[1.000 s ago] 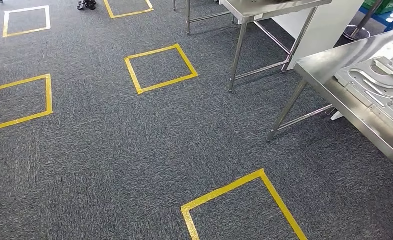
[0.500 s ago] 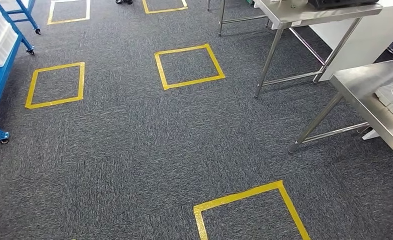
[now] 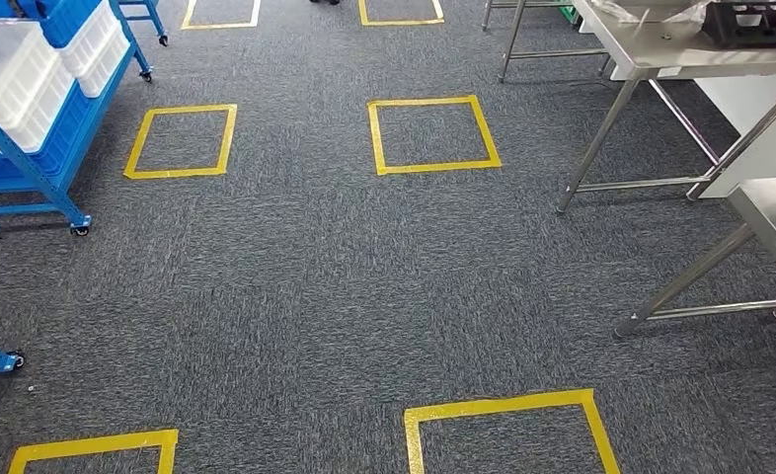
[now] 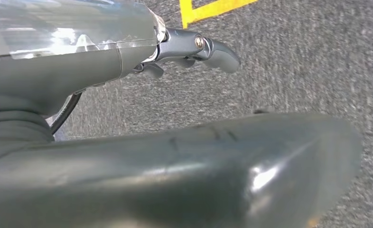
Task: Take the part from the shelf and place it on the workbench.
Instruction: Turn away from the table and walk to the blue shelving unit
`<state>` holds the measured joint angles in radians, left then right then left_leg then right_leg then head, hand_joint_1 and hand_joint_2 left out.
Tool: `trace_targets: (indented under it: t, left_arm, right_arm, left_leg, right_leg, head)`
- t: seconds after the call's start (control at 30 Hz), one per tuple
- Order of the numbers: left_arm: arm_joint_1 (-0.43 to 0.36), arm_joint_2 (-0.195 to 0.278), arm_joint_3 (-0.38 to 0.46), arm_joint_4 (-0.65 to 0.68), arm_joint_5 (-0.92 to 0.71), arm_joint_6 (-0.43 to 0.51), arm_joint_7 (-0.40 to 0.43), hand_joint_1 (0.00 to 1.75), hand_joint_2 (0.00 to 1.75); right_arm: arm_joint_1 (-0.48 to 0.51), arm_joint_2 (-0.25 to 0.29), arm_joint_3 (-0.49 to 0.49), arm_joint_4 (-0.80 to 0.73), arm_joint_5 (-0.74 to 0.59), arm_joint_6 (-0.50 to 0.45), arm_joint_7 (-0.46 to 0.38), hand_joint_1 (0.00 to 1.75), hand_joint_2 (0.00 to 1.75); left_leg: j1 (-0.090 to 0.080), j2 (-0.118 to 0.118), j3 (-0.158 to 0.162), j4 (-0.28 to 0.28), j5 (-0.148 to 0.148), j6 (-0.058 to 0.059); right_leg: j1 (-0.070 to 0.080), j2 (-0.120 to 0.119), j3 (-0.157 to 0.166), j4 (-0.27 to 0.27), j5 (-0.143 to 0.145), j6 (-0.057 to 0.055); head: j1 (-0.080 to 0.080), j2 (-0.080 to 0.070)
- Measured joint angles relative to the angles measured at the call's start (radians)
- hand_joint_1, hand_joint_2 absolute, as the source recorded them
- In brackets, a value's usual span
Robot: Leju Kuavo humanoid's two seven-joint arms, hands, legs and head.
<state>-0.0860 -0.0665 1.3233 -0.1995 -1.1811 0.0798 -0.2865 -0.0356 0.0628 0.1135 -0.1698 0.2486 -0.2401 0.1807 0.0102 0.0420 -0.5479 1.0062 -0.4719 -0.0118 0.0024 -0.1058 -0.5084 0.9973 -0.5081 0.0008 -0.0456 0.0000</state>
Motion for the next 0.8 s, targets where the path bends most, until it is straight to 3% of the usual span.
trace_targets:
  t: [0.03, 0.1, 0.17, 0.2, 0.23, 0.27, 0.3, 0.33, 0.4, 0.47, 0.53, 0.6, 0.67, 0.73, 0.77, 0.8]
  left_arm:
    - [0.002, 0.0, 0.0, 0.0, 0.0, 0.001, 0.0, 0.0, 0.0]
    - [0.003, 0.0, 0.0, 0.0, 0.0, 0.002, -0.001, 0.0, 0.0]
    - [0.0, 0.0, 0.0, 0.0, 0.0, 0.002, -0.003, 0.0, 0.0]
    - [0.0, 0.0, 0.0, 0.0, 0.0, 0.002, -0.003, 0.0, 0.0]
    - [-0.001, 0.0, 0.0, 0.0, 0.0, 0.002, -0.003, 0.0, 0.0]
    - [0.0, 0.0, 0.0, 0.0, 0.0, 0.002, -0.003, 0.0, 0.0]
    - [0.0, 0.0, 0.0, 0.0, 0.0, 0.002, -0.003, 0.0, 0.0]
    - [0.0, 0.0, 0.0, 0.0, 0.0, 0.002, -0.003, 0.0, 0.0]
    - [-0.001, 0.0, 0.0, 0.0, 0.0, 0.003, -0.003, 0.0, 0.0]
    - [-0.002, -0.001, 0.0, 0.0, 0.0, 0.003, -0.003, 0.0, 0.0]
    - [0.001, -0.001, 0.0, 0.0, 0.0, 0.004, -0.003, 0.0, 0.0]
    - [0.003, -0.001, 0.0, 0.0, 0.001, 0.005, -0.003, 0.0, 0.0]
    - [0.001, -0.001, 0.0, 0.0, 0.003, 0.004, -0.006, 0.0, 0.0]
    - [-0.001, -0.001, 0.0, 0.0, 0.006, 0.002, -0.013, 0.0, 0.0]
    - [0.0, -0.001, 0.0, 0.0, 0.007, 0.0, -0.017, 0.0, 0.0]
    - [0.001, -0.001, 0.0, 0.0, 0.007, 0.0, -0.019, 0.0, 0.0]
  right_arm:
    - [-0.002, 0.0, 0.0, 0.0, 0.0, -0.001, -0.001, 0.0, 0.0]
    - [-0.002, 0.0, 0.0, 0.0, 0.001, -0.003, -0.003, 0.0, 0.0]
    - [0.0, 0.0, 0.0, 0.0, 0.001, -0.005, -0.004, 0.0, 0.0]
    - [0.001, 0.0, -0.001, 0.0, 0.001, -0.005, -0.004, 0.0, 0.0]
    - [0.001, 0.0, -0.001, 0.0, 0.001, -0.005, -0.004, 0.0, 0.0]
    - [0.002, 0.0, -0.001, 0.0, 0.001, -0.005, -0.004, 0.0, 0.0]
    - [0.002, 0.0, -0.001, 0.0, 0.001, -0.005, -0.003, 0.0, 0.0]
    - [0.003, 0.0, -0.001, 0.001, 0.001, -0.005, -0.003, 0.0, 0.0]
    - [0.004, 0.0, -0.001, 0.001, 0.001, -0.005, -0.003, 0.0, 0.0]
    - [0.003, 0.0, -0.002, 0.002, 0.001, -0.005, -0.004, 0.0, 0.0]
    - [-0.002, 0.0, -0.002, 0.002, 0.001, -0.005, -0.004, 0.0, 0.0]
    - [-0.002, 0.0, -0.003, 0.002, 0.002, -0.003, -0.003, 0.0, 0.0]
    - [0.002, 0.0, -0.003, 0.002, 0.002, 0.0, -0.002, 0.0, 0.0]
    - [0.005, 0.0, -0.003, 0.002, 0.002, 0.001, -0.001, 0.0, 0.0]
    - [0.005, 0.0, -0.003, 0.002, 0.001, 0.001, 0.001, 0.0, 0.0]
    - [0.004, 0.001, -0.003, 0.002, 0.001, 0.0, 0.002, 0.0, 0.0]
  left_leg:
    - [0.001, -0.008, 0.0, -0.004, 0.003, 0.007]
    - [0.003, -0.025, 0.0, -0.012, 0.012, 0.021]
    - [0.003, -0.043, -0.004, -0.015, 0.018, 0.029]
    - [0.002, -0.053, -0.007, -0.015, 0.019, 0.031]
    - [0.0, -0.064, -0.01, -0.014, 0.02, 0.031]
    - [-0.001, -0.076, -0.011, -0.013, 0.021, 0.031]
    - [-0.002, -0.088, -0.012, -0.012, 0.022, 0.03]
    - [-0.002, -0.101, -0.011, -0.01, 0.023, 0.029]
    - [-0.003, -0.123, -0.014, -0.007, 0.024, 0.023]
    - [-0.002, -0.14, -0.021, -0.005, 0.029, 0.012]
    - [0.0, -0.154, -0.029, -0.006, 0.033, 0.0]
    - [0.0, -0.123, -0.044, 0.021, 0.013, -0.009]
    - [0.0, -0.073, -0.091, 0.126, -0.05, -0.014]
    - [0.002, -0.056, -0.146, 0.255, -0.107, -0.02]
    - [0.003, -0.053, -0.155, 0.282, -0.112, -0.022]
    - [0.003, -0.05, -0.145, 0.272, -0.098, -0.023]
  right_leg:
    - [-0.002, -0.003, 0.001, 0.001, -0.002, 0.006]
    - [-0.008, 0.027, -0.011, 0.036, -0.032, 0.016]
    - [-0.012, 0.077, -0.062, 0.149, -0.1, 0.021]
    - [-0.013, 0.09, -0.095, 0.218, -0.131, 0.022]
    - [-0.013, 0.097, -0.121, 0.27, -0.147, 0.022]
    - [-0.014, 0.101, -0.13, 0.288, -0.143, 0.021]
    - [-0.014, 0.104, -0.12, 0.265, -0.118, 0.019]
    - [-0.014, 0.112, -0.092, 0.204, -0.079, 0.016]
    - [-0.015, 0.151, -0.031, 0.069, -0.019, 0.007]
    - [-0.012, 0.173, -0.01, 0.011, -0.004, 0.001]
    - [-0.011, 0.156, -0.01, 0.006, 0.001, -0.009]
    - [-0.013, 0.132, -0.007, -0.005, 0.008, -0.023]
    - [-0.01, 0.106, -0.006, -0.01, 0.01, -0.034]
    - [-0.006, 0.079, -0.008, -0.009, 0.009, -0.038]
    - [-0.004, 0.066, -0.009, -0.008, 0.007, -0.038]
    - [-0.004, 0.055, -0.008, -0.007, 0.005, -0.038]
  head:
    - [0.0, 0.0]
    - [0.0, 0.0]
    - [0.0, 0.0]
    - [0.0, 0.0]
    - [0.0, 0.0]
    - [0.0, 0.0]
    - [0.0, 0.0]
    - [0.0, 0.0]
    - [0.0, 0.0]
    - [0.0, 0.0]
    - [0.0, 0.0]
    - [0.0, 0.0]
    - [0.0, 0.0]
    - [0.0, 0.0]
    - [0.0, 0.0]
    - [0.0, 0.0]
